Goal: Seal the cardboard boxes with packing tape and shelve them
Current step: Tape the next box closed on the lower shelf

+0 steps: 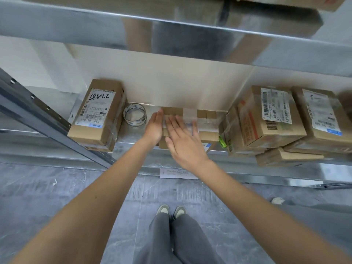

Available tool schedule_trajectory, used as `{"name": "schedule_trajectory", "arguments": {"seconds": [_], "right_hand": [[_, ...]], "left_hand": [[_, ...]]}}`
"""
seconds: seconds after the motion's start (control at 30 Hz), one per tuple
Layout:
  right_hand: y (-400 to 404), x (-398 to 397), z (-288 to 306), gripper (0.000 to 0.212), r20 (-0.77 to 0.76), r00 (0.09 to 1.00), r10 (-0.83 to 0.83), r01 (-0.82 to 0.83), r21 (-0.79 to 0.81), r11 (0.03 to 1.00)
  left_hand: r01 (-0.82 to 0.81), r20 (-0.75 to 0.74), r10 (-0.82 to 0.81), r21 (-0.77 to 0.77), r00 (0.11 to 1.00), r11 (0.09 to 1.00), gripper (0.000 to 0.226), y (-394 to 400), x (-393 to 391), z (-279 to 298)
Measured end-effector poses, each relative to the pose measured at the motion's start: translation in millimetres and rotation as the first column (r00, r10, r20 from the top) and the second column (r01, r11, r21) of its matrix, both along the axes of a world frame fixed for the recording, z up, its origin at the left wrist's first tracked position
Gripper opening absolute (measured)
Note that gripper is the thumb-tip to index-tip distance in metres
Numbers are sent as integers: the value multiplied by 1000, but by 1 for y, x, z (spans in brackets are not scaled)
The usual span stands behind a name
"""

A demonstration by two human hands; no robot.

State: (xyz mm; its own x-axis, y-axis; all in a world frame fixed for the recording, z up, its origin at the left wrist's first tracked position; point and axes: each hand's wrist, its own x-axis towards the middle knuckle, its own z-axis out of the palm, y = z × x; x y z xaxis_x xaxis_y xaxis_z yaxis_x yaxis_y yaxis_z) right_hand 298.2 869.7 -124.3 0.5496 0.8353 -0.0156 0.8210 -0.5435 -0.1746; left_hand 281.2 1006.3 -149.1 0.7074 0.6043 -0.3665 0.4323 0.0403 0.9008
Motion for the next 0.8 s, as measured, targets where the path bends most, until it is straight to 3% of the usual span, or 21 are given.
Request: {"name": "schedule_trajectory", "arguments": {"seconds": [0.27, 0.37, 0.47, 0.6, 0.7, 0.8], "right_hand": [[-8, -6, 1, 59, 18, 999, 43, -44, 36, 998], [-11, 4, 5, 71, 5, 998, 65, -66, 61, 996], [-13, 19, 9, 85, 22, 1000, -4, 5, -32, 999], [-8, 37, 19, 73, -17, 1000, -22, 21, -56, 998], [-2, 48, 33, 70, -69, 998, 0, -6, -91, 996], [6, 63, 55, 64, -161, 987, 5, -21, -100, 995]], "left_hand": [[4, -2, -4, -12, 1000, 1000, 50, 2, -1, 0], [0, 14, 0, -42, 1000, 999, 60, 1, -2, 2], [-1, -8, 0, -53, 1000, 999, 80, 1, -2, -4], [-49, 36, 54, -123, 998, 991, 54, -8, -5, 18], [-79, 77, 92, -156, 993, 985, 76, -16, -11, 21], [-91, 115, 102, -97, 988, 991, 66, -15, -19, 16]]}}
